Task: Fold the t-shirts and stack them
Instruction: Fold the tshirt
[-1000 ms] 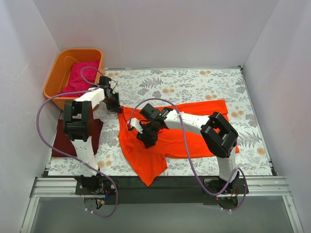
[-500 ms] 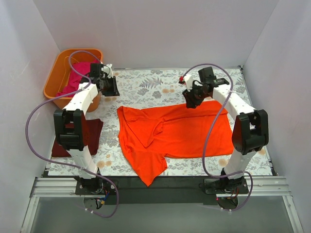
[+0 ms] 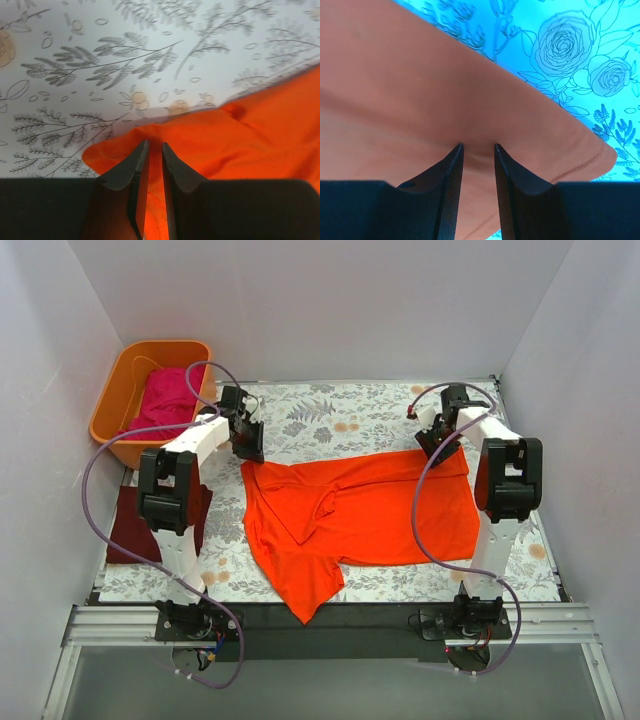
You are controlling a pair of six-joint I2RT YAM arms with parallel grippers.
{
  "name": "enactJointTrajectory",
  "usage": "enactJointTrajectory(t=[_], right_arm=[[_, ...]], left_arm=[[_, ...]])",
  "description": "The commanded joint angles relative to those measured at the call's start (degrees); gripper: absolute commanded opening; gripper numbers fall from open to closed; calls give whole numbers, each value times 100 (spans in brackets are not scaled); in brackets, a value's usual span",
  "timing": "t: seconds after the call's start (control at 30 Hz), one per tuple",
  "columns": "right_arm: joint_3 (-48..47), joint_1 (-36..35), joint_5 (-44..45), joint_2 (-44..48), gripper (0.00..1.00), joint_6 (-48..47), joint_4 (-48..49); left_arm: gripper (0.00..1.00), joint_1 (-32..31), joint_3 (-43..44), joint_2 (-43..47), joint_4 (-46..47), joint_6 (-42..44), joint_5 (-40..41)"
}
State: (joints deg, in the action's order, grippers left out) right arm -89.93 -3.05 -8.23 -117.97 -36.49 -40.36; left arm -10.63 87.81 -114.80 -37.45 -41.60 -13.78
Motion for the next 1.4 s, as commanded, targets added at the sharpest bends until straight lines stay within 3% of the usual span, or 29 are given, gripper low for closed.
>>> enactJointTrajectory(t=[0.0,0.2,0.4,0.67,0.8,0.83,0.87,0.93,1.13,1.37], right_arm=[[-288,15,471,-191,37,-95,54],[-139,50,779,-367,37,-148,204],[-191,112,1060,-577,39,-262,476],[-1428,112,999,-1297,43,-253,564],[-1921,103,754,-1229,53,-236,328],[-1932,103,526,-1141,64,-262,222],[-1853,103,472,-853,65,-288,152],[-1485,103,323,-353,66,-341,125],[-544,103,208,581,67,-490,63],[-104,164,313,732,65,-649,-33]], left_arm=[[15,114,166,-7,-227,170,613],[13,272,175,-296,-88,276,1105],[12,334,727,-850,203,179,983],[11,395,2045,-1807,256,328,825],[13,500,2907,-1958,81,442,492],[14,510,3013,-1880,45,469,186],[15,501,3014,-1740,54,504,44],[17,483,2883,-1274,54,504,-438],[18,273,1680,-168,-508,250,-503],[18,-149,89,414,-562,-93,-284]])
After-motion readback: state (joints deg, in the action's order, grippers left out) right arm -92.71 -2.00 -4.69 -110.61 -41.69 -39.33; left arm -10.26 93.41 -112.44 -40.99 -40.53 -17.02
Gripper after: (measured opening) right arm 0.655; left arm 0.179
